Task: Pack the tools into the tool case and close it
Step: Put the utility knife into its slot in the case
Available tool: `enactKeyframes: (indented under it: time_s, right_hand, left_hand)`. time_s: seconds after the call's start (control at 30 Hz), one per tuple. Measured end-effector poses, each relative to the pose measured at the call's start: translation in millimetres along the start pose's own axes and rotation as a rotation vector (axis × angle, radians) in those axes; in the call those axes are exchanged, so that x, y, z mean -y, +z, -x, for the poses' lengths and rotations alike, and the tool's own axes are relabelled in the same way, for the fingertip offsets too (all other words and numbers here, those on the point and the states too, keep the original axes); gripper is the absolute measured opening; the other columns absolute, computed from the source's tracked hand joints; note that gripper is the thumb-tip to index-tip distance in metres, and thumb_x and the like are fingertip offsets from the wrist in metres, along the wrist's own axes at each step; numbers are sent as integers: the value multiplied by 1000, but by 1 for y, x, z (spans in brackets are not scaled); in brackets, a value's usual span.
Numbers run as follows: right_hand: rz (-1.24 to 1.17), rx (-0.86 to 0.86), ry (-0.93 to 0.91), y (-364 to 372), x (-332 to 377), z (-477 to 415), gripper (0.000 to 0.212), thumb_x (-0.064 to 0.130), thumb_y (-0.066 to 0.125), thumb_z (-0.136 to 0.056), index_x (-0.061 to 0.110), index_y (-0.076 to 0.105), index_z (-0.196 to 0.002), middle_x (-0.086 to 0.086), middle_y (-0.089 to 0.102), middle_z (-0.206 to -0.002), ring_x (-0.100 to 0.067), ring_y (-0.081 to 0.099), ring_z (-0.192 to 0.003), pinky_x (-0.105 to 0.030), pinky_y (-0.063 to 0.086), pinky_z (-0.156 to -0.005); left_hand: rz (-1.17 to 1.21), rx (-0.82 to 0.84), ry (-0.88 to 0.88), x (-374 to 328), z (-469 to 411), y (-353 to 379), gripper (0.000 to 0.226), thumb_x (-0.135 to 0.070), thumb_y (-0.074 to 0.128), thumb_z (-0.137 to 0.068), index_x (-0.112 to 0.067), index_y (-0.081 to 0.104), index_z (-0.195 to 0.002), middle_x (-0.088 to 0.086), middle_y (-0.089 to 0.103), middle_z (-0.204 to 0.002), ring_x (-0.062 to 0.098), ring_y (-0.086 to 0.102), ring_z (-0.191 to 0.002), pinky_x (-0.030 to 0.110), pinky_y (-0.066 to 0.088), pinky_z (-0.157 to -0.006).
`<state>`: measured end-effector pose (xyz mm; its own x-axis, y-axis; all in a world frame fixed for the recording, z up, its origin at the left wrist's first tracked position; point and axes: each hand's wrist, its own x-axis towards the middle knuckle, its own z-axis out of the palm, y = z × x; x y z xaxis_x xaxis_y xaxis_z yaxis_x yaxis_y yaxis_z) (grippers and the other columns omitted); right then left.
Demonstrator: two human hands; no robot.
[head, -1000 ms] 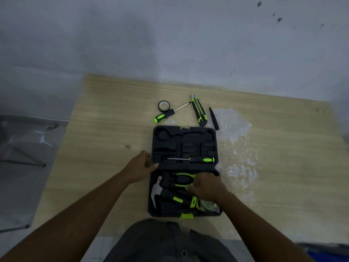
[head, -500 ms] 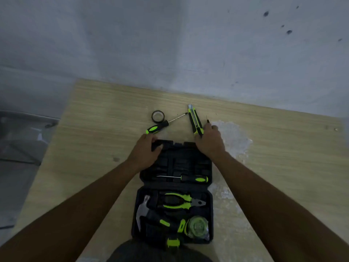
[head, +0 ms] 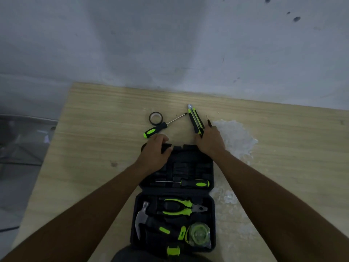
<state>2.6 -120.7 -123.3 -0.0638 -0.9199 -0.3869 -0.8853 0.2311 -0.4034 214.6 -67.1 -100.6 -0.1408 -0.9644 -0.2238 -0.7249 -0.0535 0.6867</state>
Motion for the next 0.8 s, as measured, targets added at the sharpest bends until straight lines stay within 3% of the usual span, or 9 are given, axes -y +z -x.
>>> enactKeyframes:
  time_s: [0.2, 0.33, 0.63, 0.8]
  right_hand:
    - [4, -54, -246, -11, -25, 35, 42, 25, 56, -92, -1, 46, -123, -23, 48, -112, -40, 49, -98, -44, 46, -82]
    - [75, -10, -400, -16, -38, 61, 41, 25, 53, -94, 5, 43, -129, -20, 46, -122, -36, 42, -109, -43, 41, -89]
    - [370, 78, -582, -10, -44, 78, 50, 24, 54, -94, 2, 40, -137, -21, 45, -132, -38, 42, -117, -45, 41, -100]
    - [459, 59, -611, -4, -41, 72, 51, 20, 61, -89, 1, 45, -134, -23, 50, -128, -40, 47, -111, -48, 47, -94]
  left_hand:
    - [-7, 12, -1, 3, 6, -2, 32, -26, 61, -90, -8, 53, -114, 10, 54, -117, 22, 54, -107, 25, 40, -88]
    - [-69, 42, 44, 9, 16, -7, 29, -25, 58, -91, -8, 52, -114, 12, 52, -116, 27, 52, -107, 38, 47, -92]
    - [-296, 120, 257, 19, 36, -11, 34, -18, 56, -88, -7, 51, -120, 14, 50, -122, 34, 51, -106, 46, 50, -86]
    - [-500, 251, 329, 17, 42, -1, 44, -25, 51, -92, -6, 49, -132, 14, 48, -138, 34, 48, -122, 45, 49, -93]
